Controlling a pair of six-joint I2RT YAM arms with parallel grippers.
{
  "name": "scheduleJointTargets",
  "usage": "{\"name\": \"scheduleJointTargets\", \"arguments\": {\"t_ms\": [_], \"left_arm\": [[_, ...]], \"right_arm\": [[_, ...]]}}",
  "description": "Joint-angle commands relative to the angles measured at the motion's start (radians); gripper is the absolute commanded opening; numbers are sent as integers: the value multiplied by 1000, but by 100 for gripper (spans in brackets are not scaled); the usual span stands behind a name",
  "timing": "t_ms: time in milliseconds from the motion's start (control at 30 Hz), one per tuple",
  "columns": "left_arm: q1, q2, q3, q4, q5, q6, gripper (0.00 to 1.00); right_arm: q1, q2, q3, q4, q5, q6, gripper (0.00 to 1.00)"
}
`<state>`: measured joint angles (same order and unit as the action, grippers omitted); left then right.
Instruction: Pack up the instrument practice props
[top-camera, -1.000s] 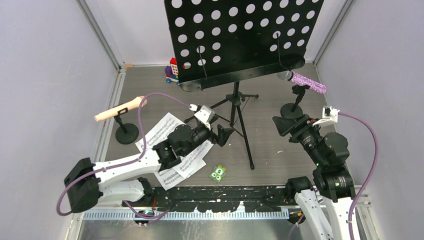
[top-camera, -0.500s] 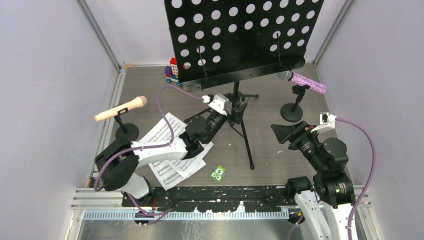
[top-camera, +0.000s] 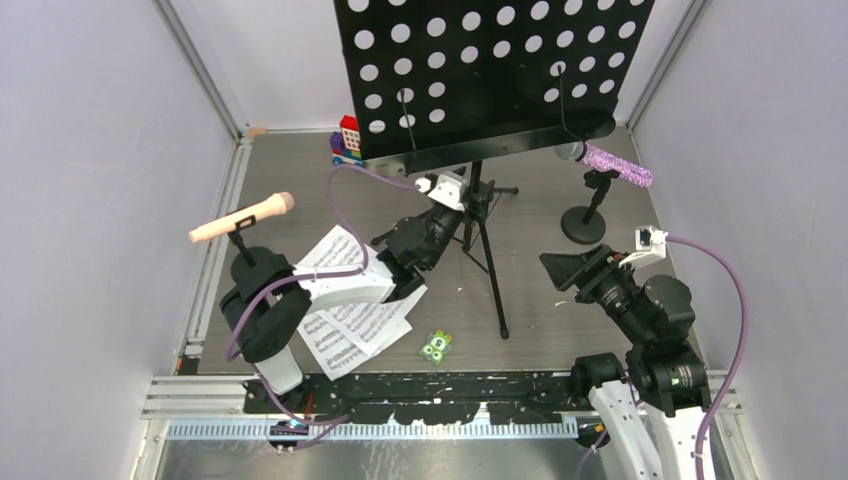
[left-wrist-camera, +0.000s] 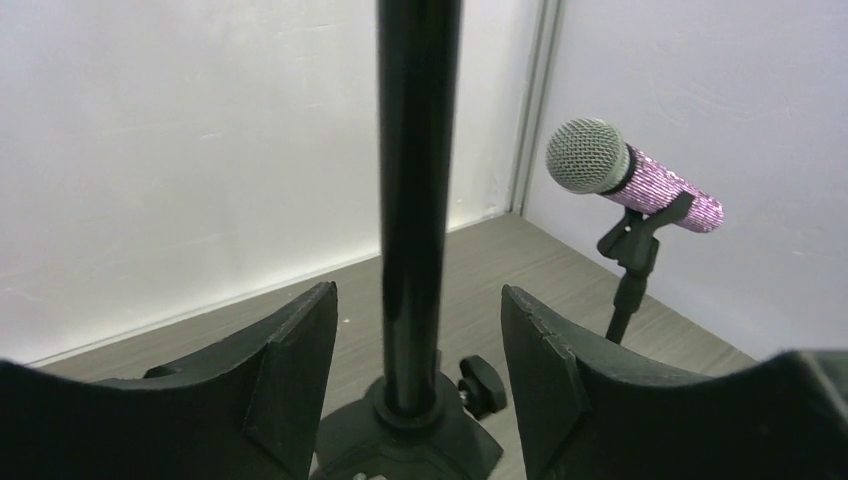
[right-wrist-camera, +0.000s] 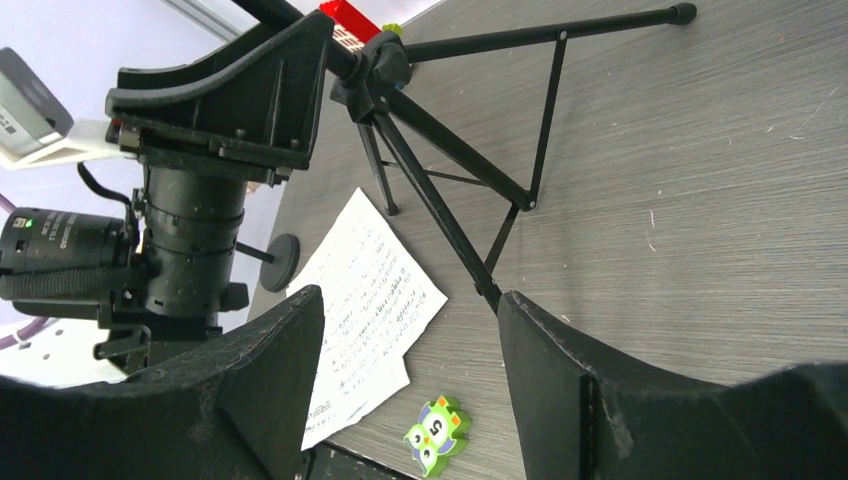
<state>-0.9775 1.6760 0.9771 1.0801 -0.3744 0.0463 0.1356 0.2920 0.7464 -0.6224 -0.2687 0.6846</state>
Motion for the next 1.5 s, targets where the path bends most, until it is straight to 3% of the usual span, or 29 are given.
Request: {"name": "scheduleJointTargets", "arguments": {"t_ms": [0,167,367,700,1233,1333,1467], "left_arm": [[22,27,38,61,-24,-42,62],[21,60,1,225,-170,-84,59],[2,111,20,303,-167,-54,56],[-79,198,200,297,-267,240,53],[-77,281,337,235,-380,302,19],[-77,285,347,218,-386,305,1],[-74,244,314,151,-371,272,0]], "right_arm": [[-1,-13,4,4,-17,-15,69],[-1,-16,-3,-6,-17,-12,69],[-1,-14,5,-29,-23,-21,69],[-1,-15,3,-49,-23,-22,69],[-1,-7,27,-78,-31,-23,69],[-1,-7,26,-80,-30,-22,69],[-1,-7,21,-72,-27,-18,69]]}}
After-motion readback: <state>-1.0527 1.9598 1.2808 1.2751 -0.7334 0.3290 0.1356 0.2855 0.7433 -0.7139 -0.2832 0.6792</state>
